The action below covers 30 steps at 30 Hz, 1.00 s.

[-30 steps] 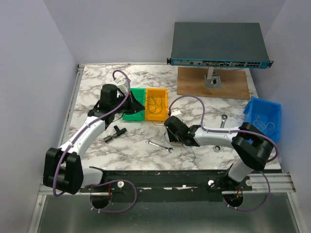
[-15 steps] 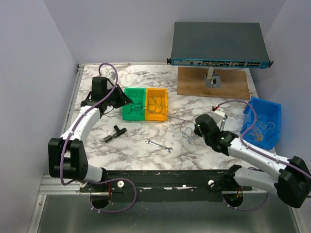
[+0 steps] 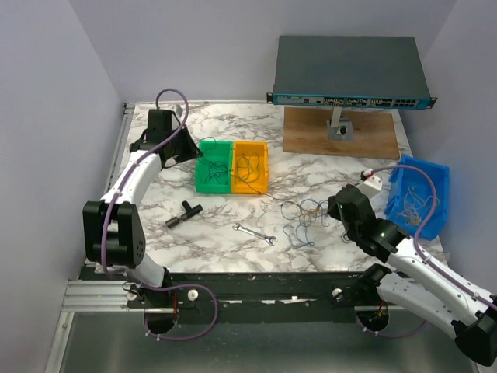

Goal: Untangle the cables

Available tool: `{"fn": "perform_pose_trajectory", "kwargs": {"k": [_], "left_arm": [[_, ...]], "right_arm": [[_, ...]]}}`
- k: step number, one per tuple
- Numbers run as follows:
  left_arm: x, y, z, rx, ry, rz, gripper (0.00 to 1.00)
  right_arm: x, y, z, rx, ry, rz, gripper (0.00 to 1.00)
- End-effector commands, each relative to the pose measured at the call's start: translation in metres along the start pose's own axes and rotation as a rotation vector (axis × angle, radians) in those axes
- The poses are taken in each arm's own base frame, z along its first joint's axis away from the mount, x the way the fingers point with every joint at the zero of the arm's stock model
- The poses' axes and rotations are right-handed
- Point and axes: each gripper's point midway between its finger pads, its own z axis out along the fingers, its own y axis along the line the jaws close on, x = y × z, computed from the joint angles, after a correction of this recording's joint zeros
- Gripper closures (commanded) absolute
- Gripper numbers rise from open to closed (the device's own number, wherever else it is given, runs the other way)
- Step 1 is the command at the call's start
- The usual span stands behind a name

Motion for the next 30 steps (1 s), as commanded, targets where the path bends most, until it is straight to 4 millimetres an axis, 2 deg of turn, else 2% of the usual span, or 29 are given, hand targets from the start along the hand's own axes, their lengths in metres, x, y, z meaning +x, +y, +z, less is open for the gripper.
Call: {"fn": "perform_pose_trajectory", "kwargs": {"k": [1,5,13,14,15,16,18,21,26,28,30], "left_arm": [[0.003,0.0,0.01,-0.109,0.083,0.099,1.0],[0.007,-0.005,0.024,-0.179,0.166,0.178,1.0],[0.022,0.023,0.042,-0.365,0.276,0.224,1.0],[0.025,0.025,0.042,-0.375,0.284,0.227,0.96],[0.027,0.024,0.042,-0.368,0.289,0.229,0.86],[0.03,0.021,0.043,-0.349,0.293,0.231,0.73],[0.031,0.009,0.039,-0.297,0.271,0.238,0.6],[0.024,-0.015,0.024,-0.219,0.206,0.247,0.46],[0.014,-0.05,-0.01,-0.141,0.118,0.277,0.35],[0.02,-0.067,-0.021,-0.067,0.098,0.274,0.31],[0.036,-0.079,-0.027,0.006,0.091,0.256,0.26]], "right_arm": [[-0.013,0.05,-0.014,-0.242,0.026,-0.093,0.99],[-0.02,0.052,-0.015,-0.241,0.01,-0.124,0.99],[-0.003,0.085,-0.026,-0.422,0.109,-0.166,0.99],[0.0,0.088,-0.027,-0.438,0.123,-0.177,0.99],[0.003,0.091,-0.028,-0.454,0.141,-0.189,0.99],[0.007,0.093,-0.028,-0.469,0.157,-0.197,0.99],[0.012,0.096,-0.028,-0.485,0.178,-0.21,0.99],[0.017,0.096,-0.025,-0.475,0.193,-0.211,0.99],[0.022,0.089,-0.02,-0.434,0.209,-0.212,0.99],[0.025,0.086,-0.019,-0.425,0.218,-0.215,0.99],[0.028,0.083,-0.018,-0.414,0.225,-0.216,1.0]]}}
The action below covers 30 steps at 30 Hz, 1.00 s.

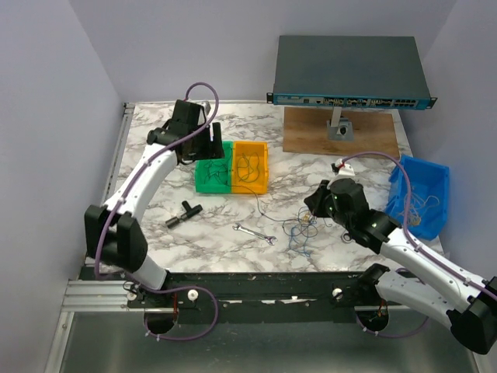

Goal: Untangle the cables

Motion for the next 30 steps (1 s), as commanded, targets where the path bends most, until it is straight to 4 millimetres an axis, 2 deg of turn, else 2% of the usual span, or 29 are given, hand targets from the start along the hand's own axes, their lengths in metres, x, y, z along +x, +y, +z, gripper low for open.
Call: {"fn": "perform_pose_trajectory", "kwargs": {"k": [1,3,4,8,12,20,25,26,27,29,30], "left_arm": [[0.012,-0.045,-0.031,0.201,-0.096,-0.012,0.23],[0.031,-0.064,-0.032,0.294,-0.109,-0.04,0.14],[0.048,-0.073,-0.029,0.335,-0.096,-0.066,0.09],[0.091,-0.101,-0.022,0.488,-0.088,-0.249,0.01],[0.113,-0.12,-0.018,0.528,-0.125,-0.378,0.01],[0.158,-0.17,0.007,0.527,0.003,-0.604,0.08],[0.178,-0.171,0.032,0.294,0.081,-0.694,0.13],[0.177,-0.173,0.033,0.27,0.087,-0.685,0.13],[0.18,-0.171,0.036,0.236,0.103,-0.675,0.13],[0.175,-0.171,0.034,0.221,0.088,-0.659,0.14],[0.172,-0.169,0.033,0.21,0.073,-0.655,0.14]], "right_arm": [[-0.002,0.003,-0.001,-0.01,0.001,0.001,0.99],[0.001,0.0,0.0,-0.002,0.004,0.0,0.99],[0.003,-0.002,0.0,0.004,0.005,-0.002,0.99],[0.006,-0.005,0.0,0.01,0.007,0.0,0.99],[0.006,-0.005,0.0,0.009,0.003,0.008,0.99],[0.002,-0.007,-0.001,0.026,-0.013,0.031,0.99],[0.005,-0.014,-0.001,0.063,-0.012,0.038,0.99],[0.006,-0.018,0.0,0.081,-0.01,0.036,0.99],[0.007,-0.022,0.0,0.1,-0.004,0.03,0.85],[0.012,-0.028,0.0,0.132,0.021,0.001,0.45],[0.013,-0.028,0.001,0.136,0.035,-0.014,0.33]]}}
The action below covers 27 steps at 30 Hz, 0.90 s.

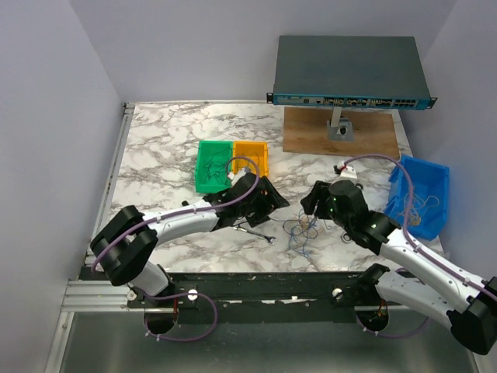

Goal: Untangle the cables

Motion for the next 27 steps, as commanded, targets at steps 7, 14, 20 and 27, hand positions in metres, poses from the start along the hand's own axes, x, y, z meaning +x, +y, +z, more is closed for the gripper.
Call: {"fn": "perform_pose_trajectory", "kwargs": {"k": [7,14,20,27], "left_arm": [[-0.053,0.018,-0.043,-0.196,-0.248,0.008,0.1],[-0.075,0.028,-0.063,-0.154,-0.217,0.168,0.01],[-0.077,0.037,-0.08,-0.097,-0.25,0.257,0.02],[-0.061,0.028,-0.087,0.033,-0.191,0.385,0.02]], "right_arm": [[0.03,-0.025,0.027,0.186,0.2,-0.15,0.0],[0.065,-0.069,0.056,0.461,0.285,-0.138,0.0],[0.101,-0.071,0.064,0.431,0.367,-0.087,0.18],[0.088,-0.018,0.056,0.162,0.358,0.008,0.99]]}}
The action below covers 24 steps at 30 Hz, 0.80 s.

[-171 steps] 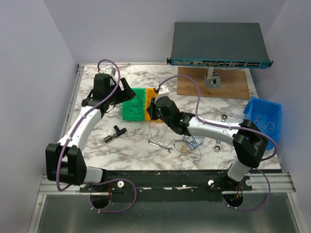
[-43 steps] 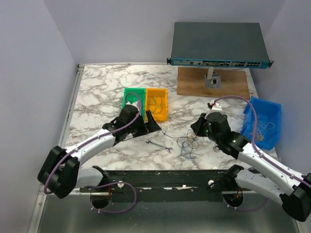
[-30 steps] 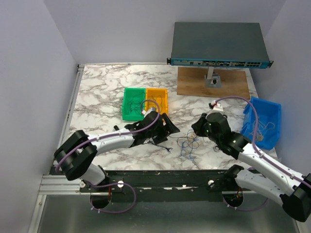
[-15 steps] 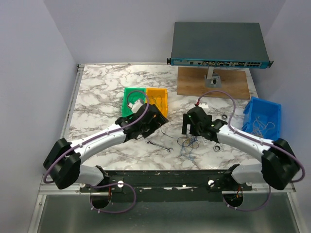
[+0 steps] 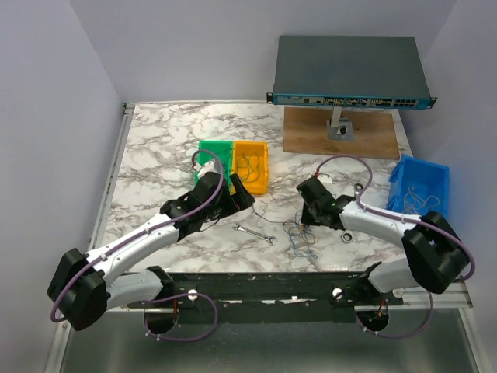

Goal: Untangle the cables

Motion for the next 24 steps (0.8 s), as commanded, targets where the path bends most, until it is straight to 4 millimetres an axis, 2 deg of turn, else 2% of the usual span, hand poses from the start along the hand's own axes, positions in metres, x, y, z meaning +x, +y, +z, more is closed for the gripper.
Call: {"fn": "perform_pose_trajectory", "kwargs": {"k": [1,5,9,18,24], "left_arm": [[0.007,-0.02,-0.009,0.171,0.021,0.099,0.02],[0.018,-0.029,-0.013,0.277,0.052,0.054,0.02],[0.025,-0.041,-0.012,0.353,0.1,-0.018,0.01],[0.031,-0.052,-0.006,0.479,0.139,-0.419,0.03],[0.037,-0.043,0.007,0.419,0.142,-0.57,0.06]], "right_arm": [[-0.006,0.036,-0.031,-0.232,-0.001,0.053,0.99],[-0.036,0.063,-0.071,-0.398,-0.079,0.091,0.99],[-0.054,0.074,-0.095,-0.459,-0.109,0.106,0.99],[-0.065,0.083,-0.106,-0.494,-0.124,0.137,0.99],[-0.068,0.084,-0.11,-0.508,-0.14,0.146,0.99]]}}
